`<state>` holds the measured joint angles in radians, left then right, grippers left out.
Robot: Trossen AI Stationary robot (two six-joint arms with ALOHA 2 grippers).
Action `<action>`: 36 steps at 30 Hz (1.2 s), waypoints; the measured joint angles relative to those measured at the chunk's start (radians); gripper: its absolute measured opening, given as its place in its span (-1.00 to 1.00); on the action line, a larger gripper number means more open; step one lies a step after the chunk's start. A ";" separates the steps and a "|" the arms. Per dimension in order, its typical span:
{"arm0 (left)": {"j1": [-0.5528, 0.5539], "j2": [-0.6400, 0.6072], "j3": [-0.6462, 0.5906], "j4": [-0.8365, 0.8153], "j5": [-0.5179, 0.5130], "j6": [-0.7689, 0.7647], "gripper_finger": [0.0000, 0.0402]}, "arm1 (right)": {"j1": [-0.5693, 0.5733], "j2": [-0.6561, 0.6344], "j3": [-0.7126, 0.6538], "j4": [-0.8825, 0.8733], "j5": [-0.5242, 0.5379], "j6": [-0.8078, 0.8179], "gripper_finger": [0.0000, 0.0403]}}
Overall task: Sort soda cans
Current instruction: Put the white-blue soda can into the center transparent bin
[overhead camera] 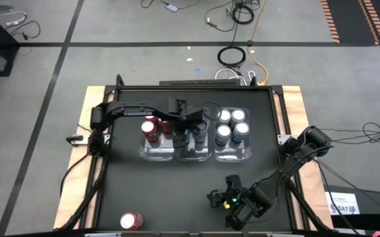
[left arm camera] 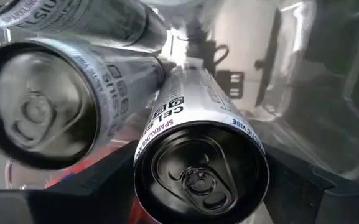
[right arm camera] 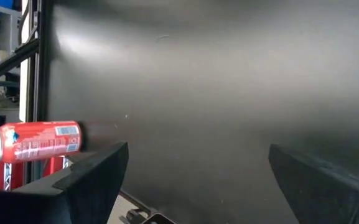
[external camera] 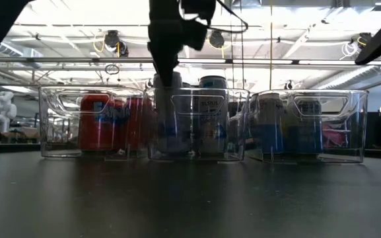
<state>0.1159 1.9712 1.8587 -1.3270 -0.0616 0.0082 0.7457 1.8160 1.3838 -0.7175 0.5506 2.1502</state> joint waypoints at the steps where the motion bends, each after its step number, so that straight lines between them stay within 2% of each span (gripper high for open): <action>1: 0.004 0.011 0.001 0.004 -0.009 -0.001 0.43 | -0.002 0.000 0.000 0.001 0.000 0.000 0.90; 8: 0.026 0.032 0.006 0.039 -0.048 -0.001 0.43 | -0.011 0.000 0.000 0.007 -0.001 0.000 0.90; 21: 0.032 0.035 0.003 0.078 -0.048 -0.003 0.43 | -0.020 0.000 0.000 0.008 -0.001 0.000 0.90; 26: 0.032 0.036 0.002 0.081 -0.048 -0.052 0.44 | -0.023 0.000 0.000 0.007 -0.001 0.000 0.90; 36: 0.036 0.043 -0.003 0.078 -0.078 -0.053 0.59 | -0.038 0.000 0.000 0.012 0.000 -0.016 0.90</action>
<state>0.1514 2.0144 1.8561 -1.2488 -0.1391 -0.0443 0.7074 1.8160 1.3838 -0.7059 0.5510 2.1345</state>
